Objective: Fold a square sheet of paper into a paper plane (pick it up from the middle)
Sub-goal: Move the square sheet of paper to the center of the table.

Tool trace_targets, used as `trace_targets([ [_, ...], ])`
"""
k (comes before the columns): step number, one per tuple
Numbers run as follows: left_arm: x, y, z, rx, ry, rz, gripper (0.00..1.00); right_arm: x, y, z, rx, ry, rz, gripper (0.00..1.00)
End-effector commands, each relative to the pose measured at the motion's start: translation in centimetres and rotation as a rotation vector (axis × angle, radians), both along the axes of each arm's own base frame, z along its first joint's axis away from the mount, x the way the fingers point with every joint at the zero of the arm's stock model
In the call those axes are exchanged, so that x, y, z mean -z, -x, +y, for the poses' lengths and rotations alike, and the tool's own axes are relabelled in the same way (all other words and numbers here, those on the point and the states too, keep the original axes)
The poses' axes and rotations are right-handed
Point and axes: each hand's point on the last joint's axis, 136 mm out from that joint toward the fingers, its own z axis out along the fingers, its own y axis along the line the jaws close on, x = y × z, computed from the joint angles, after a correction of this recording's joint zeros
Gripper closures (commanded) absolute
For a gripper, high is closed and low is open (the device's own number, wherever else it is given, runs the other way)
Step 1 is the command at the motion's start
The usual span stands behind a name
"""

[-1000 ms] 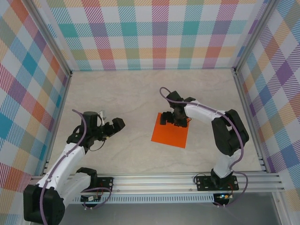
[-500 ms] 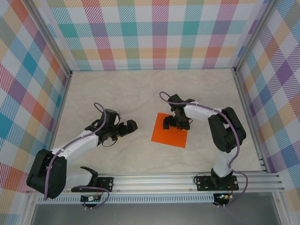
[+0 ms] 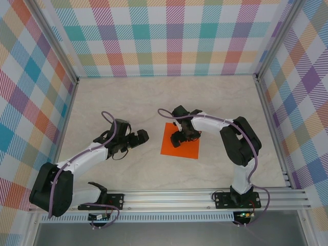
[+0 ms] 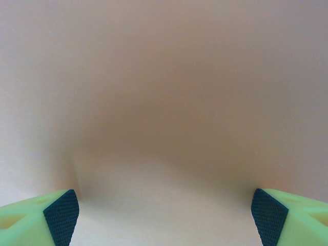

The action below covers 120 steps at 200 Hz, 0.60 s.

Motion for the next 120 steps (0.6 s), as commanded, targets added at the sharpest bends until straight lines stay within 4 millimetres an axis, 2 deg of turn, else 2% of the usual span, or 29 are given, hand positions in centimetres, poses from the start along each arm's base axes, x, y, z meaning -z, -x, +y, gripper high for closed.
trace_targets([
  [1, -1.2, 0.0, 0.0, 0.001, 0.004, -0.054, 0.00, -2.9, -2.1, 1.6, 0.004, -0.062, -0.114, 0.08],
  [21, -1.8, 0.2, 0.3, 0.012, -0.010, -0.079, 0.00, -5.4, -3.0, 0.6, 0.139, -0.073, -0.199, 0.03],
  [33, -2.1, 0.3, 0.6, 0.019, -0.025, -0.095, 0.00, -6.7, -2.9, 0.9, 0.196, -0.137, -0.217, 0.00],
  [49, -2.5, 0.4, 1.4, 0.000, -0.054, -0.120, 0.00, -7.5, -2.9, 0.8, 0.310, -0.198, -0.216, 0.00],
  [64, -3.1, 0.4, 1.8, -0.015, -0.055, -0.157, 0.00, -7.1, -2.5, 0.8, 0.394, -0.222, -0.151, 0.00],
  [81, -3.6, 0.5, 2.1, -0.033, -0.043, -0.191, 0.00, -5.4, -1.4, -0.7, 0.555, -0.089, -0.021, 0.00],
  [99, -4.2, 0.4, 2.2, -0.038, -0.030, -0.226, 0.00, -4.0, -0.8, 1.0, 0.577, -0.106, 0.078, 0.00],
  [120, -4.7, 0.3, 2.2, -0.038, -0.028, -0.251, 0.00, -3.1, -0.2, 1.6, 0.624, -0.093, 0.105, 0.00],
])
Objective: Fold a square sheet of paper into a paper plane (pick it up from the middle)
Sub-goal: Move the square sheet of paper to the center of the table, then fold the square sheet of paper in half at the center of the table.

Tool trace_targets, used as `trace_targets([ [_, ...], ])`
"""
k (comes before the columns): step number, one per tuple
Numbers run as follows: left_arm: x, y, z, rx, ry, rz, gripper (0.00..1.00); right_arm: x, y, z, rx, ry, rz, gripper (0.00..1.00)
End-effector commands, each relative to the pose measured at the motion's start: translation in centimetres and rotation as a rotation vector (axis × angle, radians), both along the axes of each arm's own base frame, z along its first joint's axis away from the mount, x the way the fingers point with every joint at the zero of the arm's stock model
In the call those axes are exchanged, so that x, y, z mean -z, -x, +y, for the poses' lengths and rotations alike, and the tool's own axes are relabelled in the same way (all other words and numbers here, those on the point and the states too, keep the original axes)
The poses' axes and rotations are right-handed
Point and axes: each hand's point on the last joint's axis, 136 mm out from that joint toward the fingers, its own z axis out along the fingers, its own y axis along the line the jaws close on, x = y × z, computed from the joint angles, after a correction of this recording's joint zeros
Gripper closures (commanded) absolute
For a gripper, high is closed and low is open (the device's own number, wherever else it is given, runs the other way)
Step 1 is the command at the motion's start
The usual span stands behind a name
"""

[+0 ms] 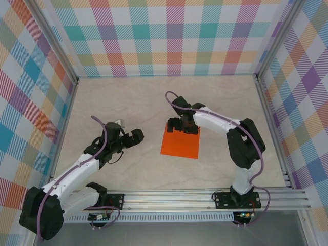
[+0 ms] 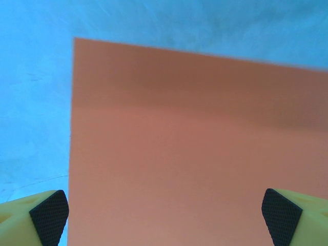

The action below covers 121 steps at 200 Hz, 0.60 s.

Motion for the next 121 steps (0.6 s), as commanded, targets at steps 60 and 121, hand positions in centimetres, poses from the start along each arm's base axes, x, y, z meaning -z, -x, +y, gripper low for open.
trace_targets([
  [60, 0.1, 0.3, 0.1, 0.042, -0.053, -0.004, 0.00, 2.0, 2.4, -0.5, 0.150, 0.136, 0.163, 0.00],
  [121, 0.9, -0.1, -0.4, 0.052, -0.058, 0.037, 0.00, 3.4, 1.5, -0.4, 0.153, 0.210, 0.199, 0.00],
])
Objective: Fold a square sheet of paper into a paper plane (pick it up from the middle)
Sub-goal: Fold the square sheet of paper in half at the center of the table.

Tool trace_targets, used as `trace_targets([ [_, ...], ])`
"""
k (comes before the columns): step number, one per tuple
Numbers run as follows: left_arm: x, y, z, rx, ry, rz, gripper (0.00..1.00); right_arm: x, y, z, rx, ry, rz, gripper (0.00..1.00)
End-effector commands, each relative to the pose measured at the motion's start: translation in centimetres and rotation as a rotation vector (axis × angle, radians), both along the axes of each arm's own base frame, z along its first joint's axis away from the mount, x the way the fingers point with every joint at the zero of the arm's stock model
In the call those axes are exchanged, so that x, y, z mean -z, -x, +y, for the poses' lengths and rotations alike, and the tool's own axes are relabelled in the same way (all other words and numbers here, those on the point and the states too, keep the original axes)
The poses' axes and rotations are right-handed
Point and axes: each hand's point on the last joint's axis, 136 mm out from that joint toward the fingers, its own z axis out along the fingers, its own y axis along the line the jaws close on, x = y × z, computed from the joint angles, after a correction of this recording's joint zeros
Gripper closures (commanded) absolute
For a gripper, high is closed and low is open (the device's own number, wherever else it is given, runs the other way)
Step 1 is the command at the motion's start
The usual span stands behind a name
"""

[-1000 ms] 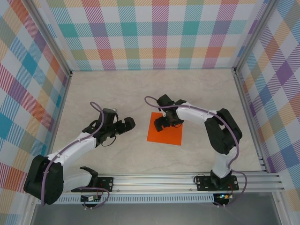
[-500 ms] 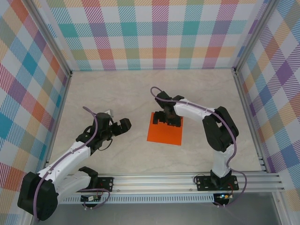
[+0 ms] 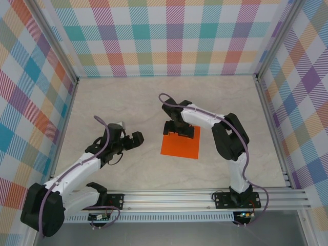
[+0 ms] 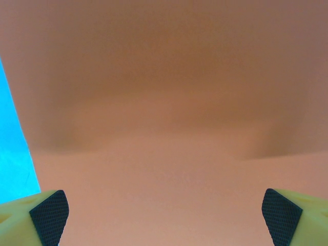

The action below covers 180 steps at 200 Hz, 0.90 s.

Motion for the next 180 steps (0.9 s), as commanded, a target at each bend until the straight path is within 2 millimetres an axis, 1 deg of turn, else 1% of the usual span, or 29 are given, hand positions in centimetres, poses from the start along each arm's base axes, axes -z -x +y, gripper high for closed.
trace_targets([
  [1, -1.0, -0.6, -0.7, 0.028, 0.010, -0.013, 0.00, 0.9, 0.8, -1.1, 0.023, 0.076, 0.051, 0.00],
  [28, -0.8, -0.6, -1.2, 0.048, 0.021, -0.006, 0.00, 1.6, 0.9, -1.7, 0.025, 0.109, 0.061, 0.00],
  [53, -0.5, -0.6, -1.5, 0.060, 0.025, 0.002, 0.00, 2.2, 0.9, -1.8, 0.023, 0.105, 0.072, 0.00],
  [64, -0.4, -0.6, -1.5, 0.063, 0.026, 0.007, 0.00, 2.7, 1.0, -1.5, 0.028, 0.073, 0.083, 0.00],
  [103, -0.1, -0.6, -1.6, 0.067, 0.027, 0.017, 0.00, 5.6, 2.6, -1.2, 0.037, 0.012, 0.155, 0.00],
  [132, 0.0, -0.5, -1.7, 0.071, 0.030, 0.022, 0.00, 7.3, 3.9, -1.8, 0.043, 0.013, 0.187, 0.00],
  [155, 0.1, -0.3, -1.6, 0.070, 0.031, 0.022, 0.00, 7.7, 4.3, -2.0, 0.032, 0.012, 0.196, 0.00],
  [180, 0.1, -0.2, -1.6, 0.070, 0.031, 0.024, 0.00, 7.7, 4.3, -2.2, 0.024, 0.022, 0.195, 0.01],
])
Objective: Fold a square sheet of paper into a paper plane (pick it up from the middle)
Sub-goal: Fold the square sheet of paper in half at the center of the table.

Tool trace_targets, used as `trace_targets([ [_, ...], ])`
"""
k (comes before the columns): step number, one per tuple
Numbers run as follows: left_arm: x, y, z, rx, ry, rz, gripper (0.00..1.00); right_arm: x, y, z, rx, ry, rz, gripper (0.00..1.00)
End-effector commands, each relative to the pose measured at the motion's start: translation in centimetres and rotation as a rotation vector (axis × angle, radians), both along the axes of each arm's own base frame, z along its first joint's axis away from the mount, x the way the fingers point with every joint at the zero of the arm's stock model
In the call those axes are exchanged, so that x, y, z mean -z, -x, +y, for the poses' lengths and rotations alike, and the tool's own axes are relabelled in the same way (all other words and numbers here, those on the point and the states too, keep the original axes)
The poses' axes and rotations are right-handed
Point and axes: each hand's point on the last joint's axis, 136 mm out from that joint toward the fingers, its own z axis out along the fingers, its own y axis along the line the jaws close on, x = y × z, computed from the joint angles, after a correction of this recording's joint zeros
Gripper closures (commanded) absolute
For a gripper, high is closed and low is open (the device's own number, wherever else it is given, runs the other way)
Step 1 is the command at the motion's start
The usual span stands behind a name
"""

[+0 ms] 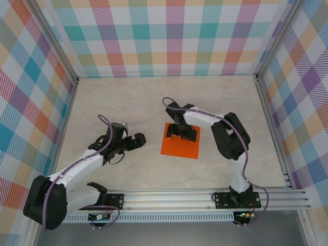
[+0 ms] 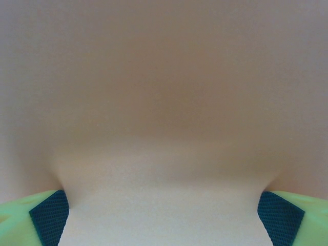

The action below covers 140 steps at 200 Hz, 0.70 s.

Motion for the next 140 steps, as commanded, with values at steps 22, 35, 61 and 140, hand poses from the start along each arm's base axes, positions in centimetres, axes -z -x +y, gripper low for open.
trace_targets([
  [22, -1.35, -0.59, -0.64, 0.023, 0.020, -0.042, 0.00, 4.80, 3.21, -1.34, -0.008, 0.064, 0.156, 0.03],
  [35, -1.46, -0.65, -0.69, 0.022, 0.023, -0.043, 0.00, 4.66, 3.04, -1.38, -0.017, 0.075, 0.155, 0.04],
  [61, -1.36, -0.63, -0.74, 0.021, 0.026, -0.038, 0.00, 4.35, 2.84, -1.52, -0.025, 0.096, 0.148, 0.06],
  [140, -1.16, -0.38, -0.71, 0.025, 0.025, -0.028, 0.00, 4.24, 2.90, -1.13, -0.033, 0.093, 0.148, 0.13],
])
